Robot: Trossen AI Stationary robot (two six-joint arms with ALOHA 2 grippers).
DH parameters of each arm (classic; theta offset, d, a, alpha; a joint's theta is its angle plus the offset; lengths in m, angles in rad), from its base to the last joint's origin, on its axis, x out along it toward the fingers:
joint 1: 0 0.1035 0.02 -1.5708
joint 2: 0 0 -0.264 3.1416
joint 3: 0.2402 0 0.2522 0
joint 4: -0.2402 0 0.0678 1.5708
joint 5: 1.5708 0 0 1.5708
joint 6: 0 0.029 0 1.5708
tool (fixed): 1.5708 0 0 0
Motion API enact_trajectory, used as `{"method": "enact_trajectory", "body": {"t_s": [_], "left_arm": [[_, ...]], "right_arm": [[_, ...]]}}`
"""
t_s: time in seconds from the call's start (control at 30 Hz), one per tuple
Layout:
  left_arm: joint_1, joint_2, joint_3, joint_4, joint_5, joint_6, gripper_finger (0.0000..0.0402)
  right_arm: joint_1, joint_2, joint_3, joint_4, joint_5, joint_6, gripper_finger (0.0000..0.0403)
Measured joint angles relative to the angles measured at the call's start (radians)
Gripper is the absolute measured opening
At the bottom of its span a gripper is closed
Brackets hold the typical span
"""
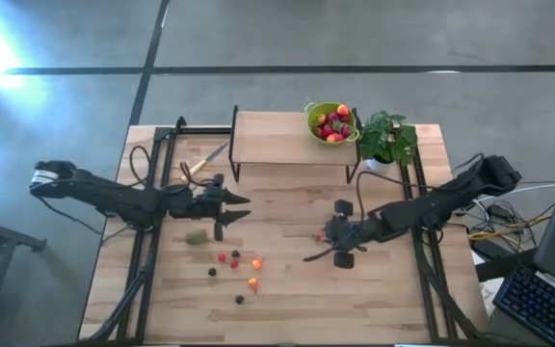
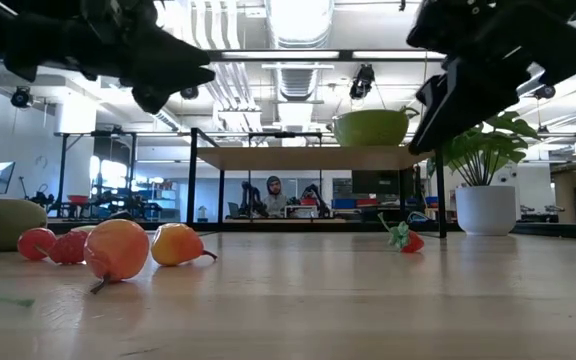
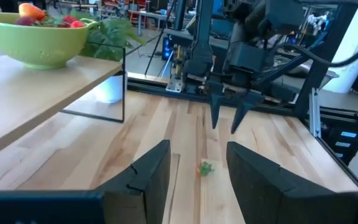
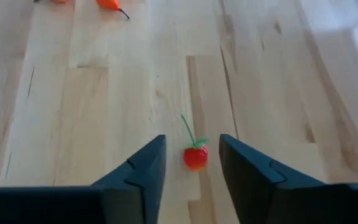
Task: Build produce basket
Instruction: Put the strawberry into the green basket
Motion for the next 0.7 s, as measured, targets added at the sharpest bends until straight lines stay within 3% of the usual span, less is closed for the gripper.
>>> {"method": "enact_trajectory", "body": {"t_s": [0.3, 0.7], "left_arm": [[0.0, -0.047, -0.02, 0.004, -0.003, 0.0, 0.0163], [0.0, -0.038, -0.018, 0.002, -0.003, -0.013, 0.0163]], "right_arm": [[0.002, 0.123, 0.0, 0.119, 0.001, -0.007, 0.0198], [0.001, 0.264, 0.0, 0.237, 0.001, -0.029, 0.0203]]}}
